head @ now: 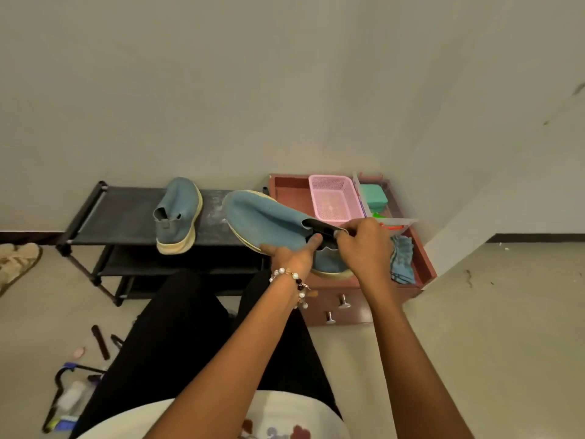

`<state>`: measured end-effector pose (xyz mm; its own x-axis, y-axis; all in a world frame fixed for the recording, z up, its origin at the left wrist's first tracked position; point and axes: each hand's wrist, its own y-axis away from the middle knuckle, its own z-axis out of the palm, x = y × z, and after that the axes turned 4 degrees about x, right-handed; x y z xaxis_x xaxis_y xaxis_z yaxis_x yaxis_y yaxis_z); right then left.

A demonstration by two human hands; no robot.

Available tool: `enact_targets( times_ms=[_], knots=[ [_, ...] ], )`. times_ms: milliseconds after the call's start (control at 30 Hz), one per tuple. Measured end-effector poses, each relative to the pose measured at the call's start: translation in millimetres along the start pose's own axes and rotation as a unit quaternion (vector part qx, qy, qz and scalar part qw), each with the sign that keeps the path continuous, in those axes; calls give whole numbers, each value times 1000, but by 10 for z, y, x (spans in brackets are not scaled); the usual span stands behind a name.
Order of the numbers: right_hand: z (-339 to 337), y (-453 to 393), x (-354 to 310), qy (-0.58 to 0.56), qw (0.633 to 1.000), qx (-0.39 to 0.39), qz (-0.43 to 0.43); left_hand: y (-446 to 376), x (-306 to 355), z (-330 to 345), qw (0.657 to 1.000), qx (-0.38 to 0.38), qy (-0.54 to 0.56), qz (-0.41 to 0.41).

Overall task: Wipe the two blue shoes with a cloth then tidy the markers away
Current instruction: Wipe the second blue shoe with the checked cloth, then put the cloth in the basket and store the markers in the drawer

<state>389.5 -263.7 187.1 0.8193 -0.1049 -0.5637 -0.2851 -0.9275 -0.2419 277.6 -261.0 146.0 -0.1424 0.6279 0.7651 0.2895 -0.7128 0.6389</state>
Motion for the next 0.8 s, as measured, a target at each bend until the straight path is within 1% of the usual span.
enact_targets(
  times_ms=[67,167,267,367,433,533,633,733,800],
  knots=[
    [116,44,-307,-30,999,-32,-22,-26,123,-313,999,32,19,25],
    [345,172,-745,-94,991,-95,-23,-128,277,-925,995,79,1,66],
    [666,264,-1173,-110,977,-179,-34,-277,369,-1544,985,119,-52,117],
    [1107,296,-1617,-76,960,-264,-51,-494,409,-2165,956,189,-154,165],
    [1432,320,-1876,-80,943,-320,-45,-716,415,-2530,945,224,-171,166],
    [1822,430,-2259,-127,922,-366,-15,-1071,408,-2988,939,271,-160,138],
    [2213,511,-2551,-166,909,-383,24,-1405,448,-3322,929,315,-159,115],
    [2717,517,-2752,-159,917,-362,41,-1830,484,-3562,917,351,-160,103],
    [3056,499,-2886,-151,928,-339,41,-2103,518,-3657,913,334,-207,107]
  ],
)
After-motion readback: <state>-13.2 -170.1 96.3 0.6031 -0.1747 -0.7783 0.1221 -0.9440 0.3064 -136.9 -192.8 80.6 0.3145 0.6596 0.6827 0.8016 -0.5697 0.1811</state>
